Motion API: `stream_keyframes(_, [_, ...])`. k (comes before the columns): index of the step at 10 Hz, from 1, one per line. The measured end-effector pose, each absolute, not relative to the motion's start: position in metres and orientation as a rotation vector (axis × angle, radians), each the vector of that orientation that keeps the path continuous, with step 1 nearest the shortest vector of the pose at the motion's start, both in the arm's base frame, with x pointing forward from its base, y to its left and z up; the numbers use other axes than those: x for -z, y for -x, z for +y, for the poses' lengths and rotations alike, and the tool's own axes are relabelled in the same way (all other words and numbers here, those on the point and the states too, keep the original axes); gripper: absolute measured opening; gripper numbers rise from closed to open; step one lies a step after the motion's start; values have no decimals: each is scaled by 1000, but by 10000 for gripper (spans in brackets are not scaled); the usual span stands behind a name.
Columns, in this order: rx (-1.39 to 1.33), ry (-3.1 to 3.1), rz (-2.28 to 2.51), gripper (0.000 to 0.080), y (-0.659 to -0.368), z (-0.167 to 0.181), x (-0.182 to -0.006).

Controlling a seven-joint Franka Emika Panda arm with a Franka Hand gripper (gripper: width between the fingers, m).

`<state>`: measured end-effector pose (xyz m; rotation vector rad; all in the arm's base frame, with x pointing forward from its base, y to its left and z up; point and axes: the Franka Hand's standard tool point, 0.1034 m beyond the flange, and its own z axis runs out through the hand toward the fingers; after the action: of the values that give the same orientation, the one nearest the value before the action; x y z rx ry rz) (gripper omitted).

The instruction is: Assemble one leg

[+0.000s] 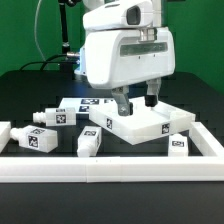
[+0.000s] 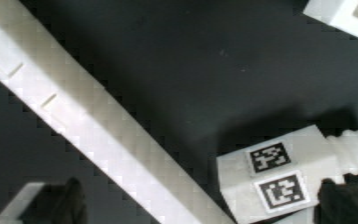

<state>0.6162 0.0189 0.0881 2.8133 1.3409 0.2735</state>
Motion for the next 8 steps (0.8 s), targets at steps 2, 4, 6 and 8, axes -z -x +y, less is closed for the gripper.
stream_keyframes(2, [-281, -2809, 1344, 649, -615, 18, -87])
stream_keyframes(4, [-280, -2808, 1344, 649, -615, 18, -87])
stream_keyframes(6, [-255, -2900, 1180, 649, -600, 22, -86])
stream_keyframes(8, [-191, -3024, 918, 649, -558, 62, -89])
